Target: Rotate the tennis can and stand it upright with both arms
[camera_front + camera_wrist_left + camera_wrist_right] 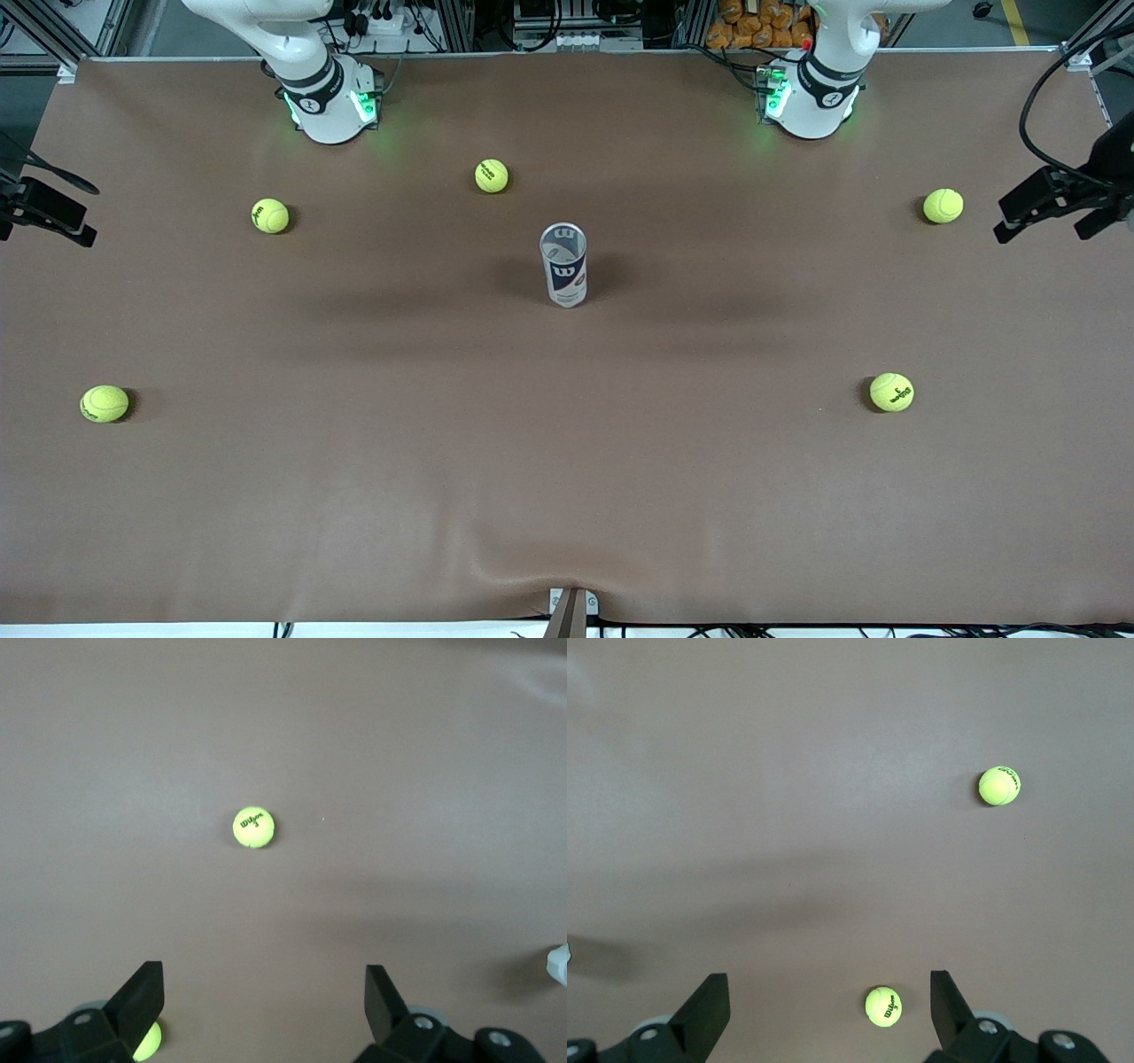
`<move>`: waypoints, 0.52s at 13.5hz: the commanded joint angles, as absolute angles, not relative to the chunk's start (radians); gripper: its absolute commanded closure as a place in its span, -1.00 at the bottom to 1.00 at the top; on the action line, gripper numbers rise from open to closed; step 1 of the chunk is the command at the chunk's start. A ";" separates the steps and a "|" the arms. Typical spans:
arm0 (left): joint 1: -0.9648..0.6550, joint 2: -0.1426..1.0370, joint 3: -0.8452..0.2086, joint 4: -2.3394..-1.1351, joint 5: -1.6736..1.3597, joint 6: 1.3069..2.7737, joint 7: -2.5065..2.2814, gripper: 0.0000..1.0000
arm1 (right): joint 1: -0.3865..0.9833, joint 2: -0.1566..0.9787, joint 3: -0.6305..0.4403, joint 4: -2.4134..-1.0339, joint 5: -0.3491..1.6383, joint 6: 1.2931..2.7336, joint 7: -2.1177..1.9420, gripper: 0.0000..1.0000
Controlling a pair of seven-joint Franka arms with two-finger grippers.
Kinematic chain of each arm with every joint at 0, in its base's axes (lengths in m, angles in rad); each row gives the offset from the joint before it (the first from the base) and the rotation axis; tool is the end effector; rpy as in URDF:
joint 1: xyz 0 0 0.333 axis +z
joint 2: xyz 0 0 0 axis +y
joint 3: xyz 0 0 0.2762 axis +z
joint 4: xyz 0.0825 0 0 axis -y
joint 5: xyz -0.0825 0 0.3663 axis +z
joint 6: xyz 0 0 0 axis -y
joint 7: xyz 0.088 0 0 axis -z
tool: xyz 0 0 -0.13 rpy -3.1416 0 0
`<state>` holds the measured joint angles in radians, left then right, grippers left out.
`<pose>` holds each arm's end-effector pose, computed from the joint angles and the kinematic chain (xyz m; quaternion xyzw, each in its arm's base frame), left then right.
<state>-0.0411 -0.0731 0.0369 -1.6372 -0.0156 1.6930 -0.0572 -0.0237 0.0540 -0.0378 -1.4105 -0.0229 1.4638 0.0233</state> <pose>0.5318 -0.0035 0.5818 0.9975 0.0269 0.0641 0.0111 0.5395 -0.0358 0.5952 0.9990 -0.0436 -0.0006 0.0124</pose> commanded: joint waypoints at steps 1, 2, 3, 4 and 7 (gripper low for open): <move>-0.044 -0.014 0.031 -1.533 0.006 1.644 -0.046 -1.00 | -0.020 0.051 -0.038 -1.411 -0.035 1.466 0.026 -1.00; -0.044 -0.014 0.031 -1.532 0.009 1.644 -0.046 -1.00 | -0.020 0.051 -0.038 -1.411 -0.037 1.465 0.028 -1.00; -0.046 -0.014 0.031 -1.534 0.008 1.644 -0.046 -1.00 | -0.021 0.049 -0.038 -1.411 -0.034 1.463 0.026 -1.00; -0.046 -0.014 0.029 -1.534 0.008 1.644 -0.046 -1.00 | -0.020 0.051 -0.038 -1.411 -0.034 1.466 0.028 -1.00; -0.046 -0.014 0.025 -1.537 0.006 1.638 -0.045 -1.00 | -0.018 0.051 -0.038 -1.411 -0.034 1.463 0.028 -1.00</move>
